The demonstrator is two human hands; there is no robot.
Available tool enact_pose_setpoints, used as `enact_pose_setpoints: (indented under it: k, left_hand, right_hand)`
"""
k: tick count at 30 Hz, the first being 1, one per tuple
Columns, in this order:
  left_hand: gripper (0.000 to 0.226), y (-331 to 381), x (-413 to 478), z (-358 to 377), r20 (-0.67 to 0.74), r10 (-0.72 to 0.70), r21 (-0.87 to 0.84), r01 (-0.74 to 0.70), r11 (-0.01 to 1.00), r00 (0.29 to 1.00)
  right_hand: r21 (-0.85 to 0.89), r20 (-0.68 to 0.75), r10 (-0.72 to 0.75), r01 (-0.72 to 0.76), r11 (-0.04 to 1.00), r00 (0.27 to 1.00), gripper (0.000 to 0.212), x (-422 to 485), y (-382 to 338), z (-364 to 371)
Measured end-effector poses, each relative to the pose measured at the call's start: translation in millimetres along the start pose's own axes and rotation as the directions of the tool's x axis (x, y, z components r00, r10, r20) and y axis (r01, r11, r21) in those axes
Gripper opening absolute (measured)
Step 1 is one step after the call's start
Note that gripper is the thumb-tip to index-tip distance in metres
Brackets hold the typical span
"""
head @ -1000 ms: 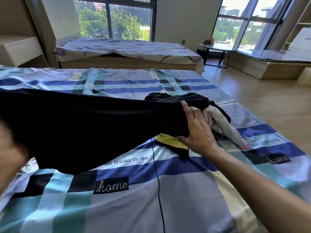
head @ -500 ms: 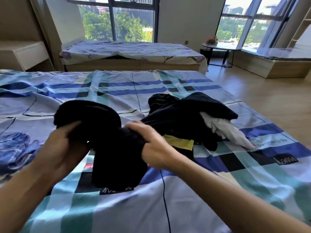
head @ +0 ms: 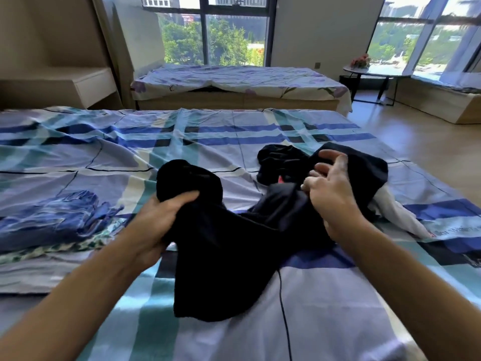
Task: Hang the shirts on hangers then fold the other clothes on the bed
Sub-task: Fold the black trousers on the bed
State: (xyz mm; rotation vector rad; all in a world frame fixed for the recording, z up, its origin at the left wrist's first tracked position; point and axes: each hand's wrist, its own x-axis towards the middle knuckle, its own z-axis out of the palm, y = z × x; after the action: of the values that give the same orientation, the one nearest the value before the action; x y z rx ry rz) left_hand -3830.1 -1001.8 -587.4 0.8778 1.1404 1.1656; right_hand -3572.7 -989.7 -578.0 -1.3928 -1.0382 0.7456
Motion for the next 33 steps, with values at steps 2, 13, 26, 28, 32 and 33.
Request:
enact_pose_setpoints:
  k: [2,13,26,28,32,33]
  left_hand:
    - [0.023,3,-1,3,0.035,-0.1,-0.188,0.105,0.977,0.994]
    - [0.029,-11,-6,17,0.189,0.204,0.058,-0.218,0.974,0.961]
    - [0.073,-3,19,-33,0.466,0.356,0.774,-0.568,0.28,0.81]
    - [0.058,-10,18,-28,0.527,0.294,0.721,-0.602,0.344,0.798]
    - [0.012,-14,18,-13,0.442,0.45,0.686,-0.616,0.388,0.776]
    - [0.02,-11,19,-13,0.347,0.481,0.679,-0.57,0.463,0.805]
  right_hand:
    - [-0.126,0.104,-0.19,0.202,0.971,0.976,0.041,-20,3,10]
    - [-0.152,0.384,-0.084,0.152,0.977,0.92,0.043,-61,27,54]
    - [-0.057,0.621,-0.135,0.217,0.975,0.772,0.022,-21,-9,13]
    - [-0.117,0.652,-0.128,0.266,0.957,0.748,0.03,-21,-9,12]
    - [-0.293,0.659,-0.197,0.49,0.821,0.725,0.043,-21,-7,9]
    - [-0.358,0.65,-0.212,0.54,0.762,0.73,0.047,-17,-3,6]
